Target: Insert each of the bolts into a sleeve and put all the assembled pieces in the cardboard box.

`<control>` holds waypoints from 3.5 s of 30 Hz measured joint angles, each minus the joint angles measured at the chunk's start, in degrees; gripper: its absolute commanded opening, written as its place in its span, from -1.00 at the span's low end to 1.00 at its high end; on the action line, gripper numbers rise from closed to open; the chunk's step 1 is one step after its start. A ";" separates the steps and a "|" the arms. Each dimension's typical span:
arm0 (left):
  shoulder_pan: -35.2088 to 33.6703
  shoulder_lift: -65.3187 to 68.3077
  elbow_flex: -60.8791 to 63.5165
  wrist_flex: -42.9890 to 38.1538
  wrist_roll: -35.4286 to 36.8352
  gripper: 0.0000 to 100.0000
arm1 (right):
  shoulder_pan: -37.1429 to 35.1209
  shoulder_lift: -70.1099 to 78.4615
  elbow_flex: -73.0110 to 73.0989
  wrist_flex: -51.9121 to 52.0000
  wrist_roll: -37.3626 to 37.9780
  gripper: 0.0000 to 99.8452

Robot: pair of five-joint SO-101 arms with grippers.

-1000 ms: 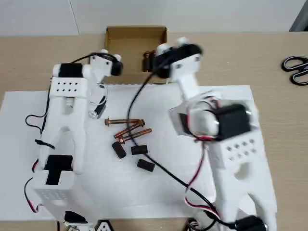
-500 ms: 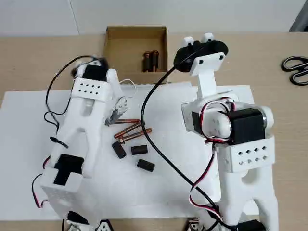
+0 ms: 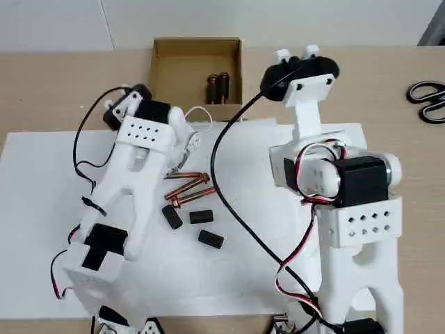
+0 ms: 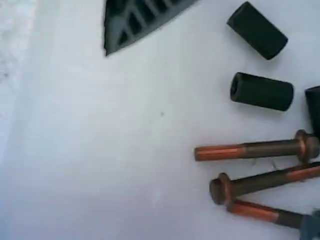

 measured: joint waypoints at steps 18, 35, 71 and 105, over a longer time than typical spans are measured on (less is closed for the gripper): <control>1.23 2.55 2.11 -1.23 19.16 -0.98 | 6.33 0.00 0.09 -0.79 0.00 -0.29; -4.40 3.69 2.37 0.35 17.14 -0.46 | 6.33 0.00 0.09 -5.54 2.11 -0.29; -5.36 6.51 8.09 -8.97 15.12 -0.99 | 6.24 0.00 0.09 -5.54 2.29 -0.29; -35.87 -7.30 -26.46 11.34 -39.82 -0.99 | -30.07 -2.81 25.93 -0.26 -0.35 -0.29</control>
